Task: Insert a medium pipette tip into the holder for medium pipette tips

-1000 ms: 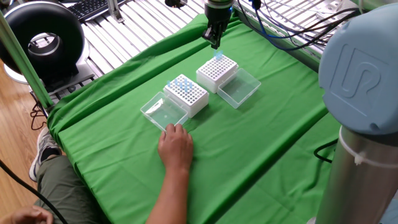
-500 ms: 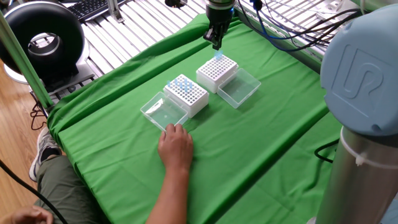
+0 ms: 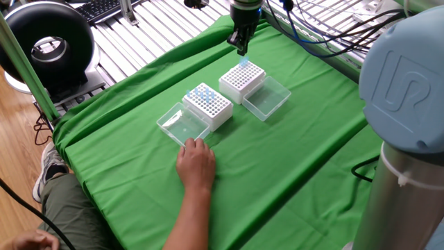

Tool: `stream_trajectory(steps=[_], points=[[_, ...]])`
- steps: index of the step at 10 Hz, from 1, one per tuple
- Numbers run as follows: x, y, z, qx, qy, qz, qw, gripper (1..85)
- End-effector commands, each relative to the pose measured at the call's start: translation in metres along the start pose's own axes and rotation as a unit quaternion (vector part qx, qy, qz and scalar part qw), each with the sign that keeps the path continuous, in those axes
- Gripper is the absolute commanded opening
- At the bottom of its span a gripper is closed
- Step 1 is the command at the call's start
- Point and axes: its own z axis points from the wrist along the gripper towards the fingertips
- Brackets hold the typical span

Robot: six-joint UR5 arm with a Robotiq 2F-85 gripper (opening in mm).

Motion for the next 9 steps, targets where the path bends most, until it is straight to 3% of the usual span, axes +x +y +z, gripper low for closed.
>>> stream_trajectory(steps=[1,9], points=[[-0.0017,0.0017,-0.0009,-0.006,-0.005,0.002,1.0,1.0],[-0.0023,0.0003,0.0066,-0.006,-0.01,0.001,0.9999,1.0]])
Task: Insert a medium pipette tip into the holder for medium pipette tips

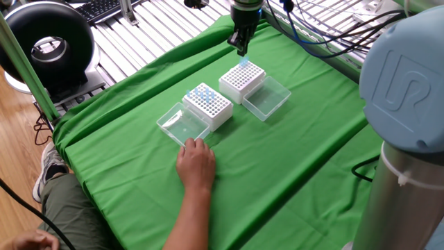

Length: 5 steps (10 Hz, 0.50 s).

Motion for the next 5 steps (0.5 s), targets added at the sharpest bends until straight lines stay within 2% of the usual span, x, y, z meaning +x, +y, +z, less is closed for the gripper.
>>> stream_trajectory(steps=[1,2,4,5], points=[[-0.0015,0.0014,0.0035,-0.006,-0.006,0.0,1.0,1.0],[0.0028,0.0028,0.0042,-0.01,0.002,-0.009,0.9999,3.3],[0.0048,0.0067,0.0077,-0.023,0.003,-0.03,0.9993,19.0],[0.0057,0.0056,0.0102,-0.024,0.003,-0.035,0.9991,21.3]])
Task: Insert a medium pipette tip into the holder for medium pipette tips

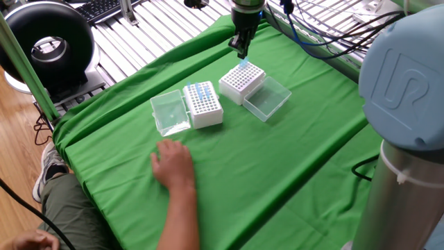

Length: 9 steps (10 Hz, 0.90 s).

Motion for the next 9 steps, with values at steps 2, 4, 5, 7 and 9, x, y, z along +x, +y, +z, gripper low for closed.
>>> stream_trajectory(steps=[2,4,5,7,9], points=[[0.002,0.002,0.004,-0.013,-0.001,-0.016,0.9998,26.0],[0.0,0.012,0.002,-0.016,0.001,0.005,0.9999,28.0],[-0.004,0.025,0.0,-0.019,0.003,0.023,0.9995,27.7],[-0.017,0.059,-0.006,-0.029,0.009,0.059,0.9978,27.3],[-0.029,0.091,-0.006,-0.037,0.01,0.091,0.9951,26.7]])
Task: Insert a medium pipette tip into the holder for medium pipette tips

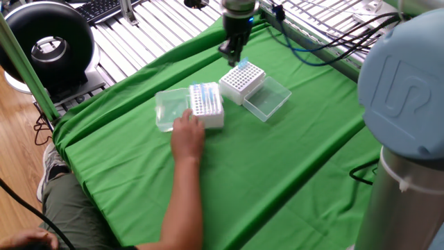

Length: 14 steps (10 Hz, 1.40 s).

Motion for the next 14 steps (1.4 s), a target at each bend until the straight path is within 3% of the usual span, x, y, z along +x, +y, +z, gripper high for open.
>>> stream_trajectory(steps=[1,5,14], points=[[-0.014,0.051,0.001,-0.013,0.002,0.052,0.9986,26.3],[-0.012,0.072,0.008,-0.013,0.003,0.077,0.997,23.7],[-0.012,0.078,0.027,-0.019,-0.009,0.08,0.9966,24.7]])
